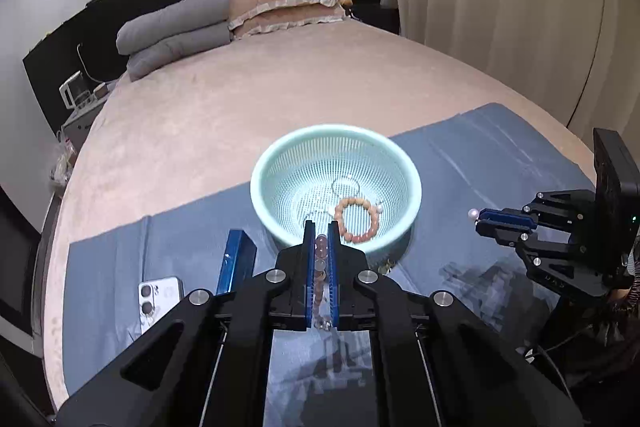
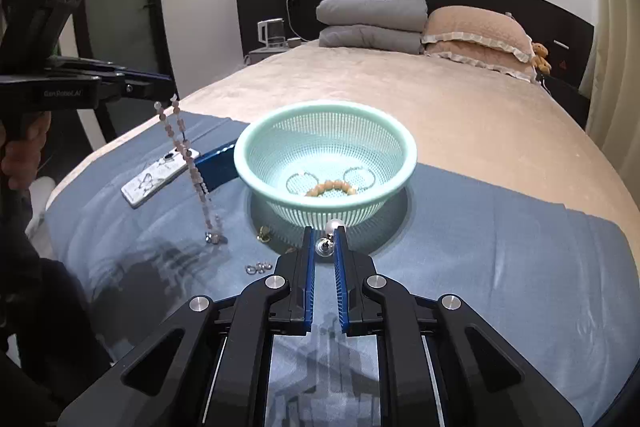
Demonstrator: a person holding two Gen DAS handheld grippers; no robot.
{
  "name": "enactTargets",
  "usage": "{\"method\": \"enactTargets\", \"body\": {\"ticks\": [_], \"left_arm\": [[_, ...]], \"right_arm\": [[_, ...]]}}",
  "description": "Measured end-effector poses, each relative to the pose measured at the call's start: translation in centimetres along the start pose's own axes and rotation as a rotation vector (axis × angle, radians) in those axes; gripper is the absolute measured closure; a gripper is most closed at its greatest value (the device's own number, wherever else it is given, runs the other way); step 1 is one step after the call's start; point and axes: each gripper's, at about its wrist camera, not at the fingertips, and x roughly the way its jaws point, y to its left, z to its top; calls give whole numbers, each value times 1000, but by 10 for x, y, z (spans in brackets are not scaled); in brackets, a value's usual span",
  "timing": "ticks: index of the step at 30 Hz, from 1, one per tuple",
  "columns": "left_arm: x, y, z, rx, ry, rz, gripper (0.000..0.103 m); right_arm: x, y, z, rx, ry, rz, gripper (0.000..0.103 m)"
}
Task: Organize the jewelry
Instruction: 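Lift the earring and necklace over the mint basket and open both tools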
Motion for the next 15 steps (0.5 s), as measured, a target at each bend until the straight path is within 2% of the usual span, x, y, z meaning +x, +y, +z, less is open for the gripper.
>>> {"method": "enactTargets", "body": {"ticks": [9,15], "left_arm": [[-18,-3,64,35,-123,-13,97],[-1,-4,90,73,-130,-8,97]], "right_arm": [[0,-2,49,-73,-74,-1,94],[15,-7,68,-89,-77,-7,94]]}}
